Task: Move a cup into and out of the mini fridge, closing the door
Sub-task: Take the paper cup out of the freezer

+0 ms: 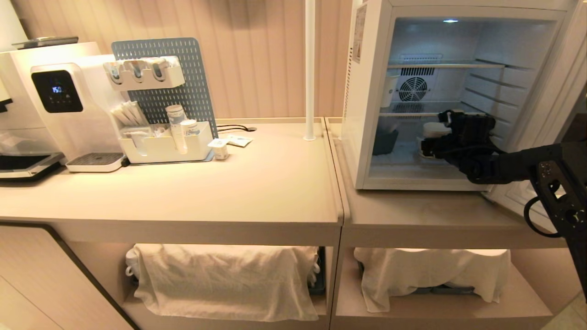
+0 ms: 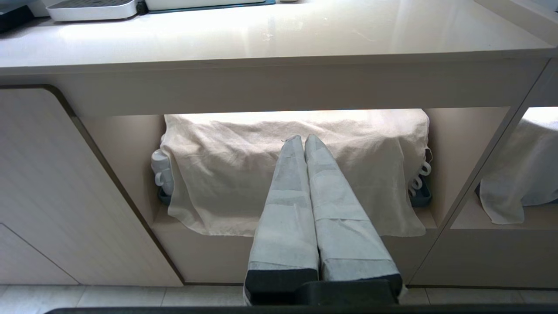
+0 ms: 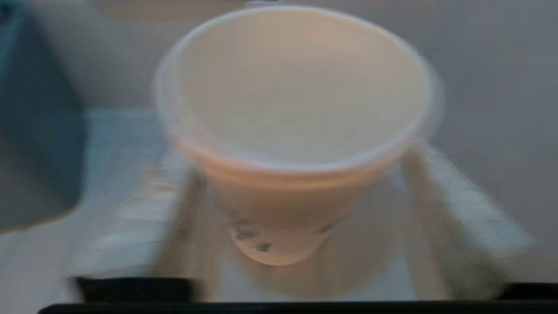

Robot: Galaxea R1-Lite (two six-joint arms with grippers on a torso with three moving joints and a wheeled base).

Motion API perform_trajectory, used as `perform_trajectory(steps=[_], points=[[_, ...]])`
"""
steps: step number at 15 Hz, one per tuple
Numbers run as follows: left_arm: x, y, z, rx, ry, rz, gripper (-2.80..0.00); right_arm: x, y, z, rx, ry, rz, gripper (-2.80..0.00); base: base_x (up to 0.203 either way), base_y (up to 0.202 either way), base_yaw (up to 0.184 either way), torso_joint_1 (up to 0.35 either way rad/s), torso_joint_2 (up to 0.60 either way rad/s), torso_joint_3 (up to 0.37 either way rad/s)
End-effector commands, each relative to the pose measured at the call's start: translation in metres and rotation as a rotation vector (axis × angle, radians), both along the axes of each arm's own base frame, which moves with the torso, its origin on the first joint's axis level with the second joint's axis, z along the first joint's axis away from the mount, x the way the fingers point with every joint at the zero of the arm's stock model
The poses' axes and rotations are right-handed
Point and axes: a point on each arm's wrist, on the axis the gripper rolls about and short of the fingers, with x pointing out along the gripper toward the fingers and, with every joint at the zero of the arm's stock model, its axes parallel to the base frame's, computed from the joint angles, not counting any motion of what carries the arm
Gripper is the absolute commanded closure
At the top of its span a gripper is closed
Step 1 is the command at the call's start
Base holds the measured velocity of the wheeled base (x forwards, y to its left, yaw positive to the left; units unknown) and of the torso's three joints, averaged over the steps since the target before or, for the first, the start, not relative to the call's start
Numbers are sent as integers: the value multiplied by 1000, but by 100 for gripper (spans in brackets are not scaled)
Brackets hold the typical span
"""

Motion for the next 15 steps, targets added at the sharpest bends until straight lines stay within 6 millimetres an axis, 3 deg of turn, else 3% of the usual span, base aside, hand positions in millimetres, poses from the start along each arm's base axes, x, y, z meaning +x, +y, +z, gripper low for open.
perform_trajectory(steps=[1,11,15], points=[[0,0,0,1,0,-1,0,-1,-5,4,-7,-12,-6,0,0,0,0,0,0,0],[0,0,0,0,0,0,0,-13,-4,13,-11,18,-9,0,0,0,0,0,0,0],[0,0,0,1,0,0,0,-37,2,28,-8,93,4,0,0,0,0,0,0,0]])
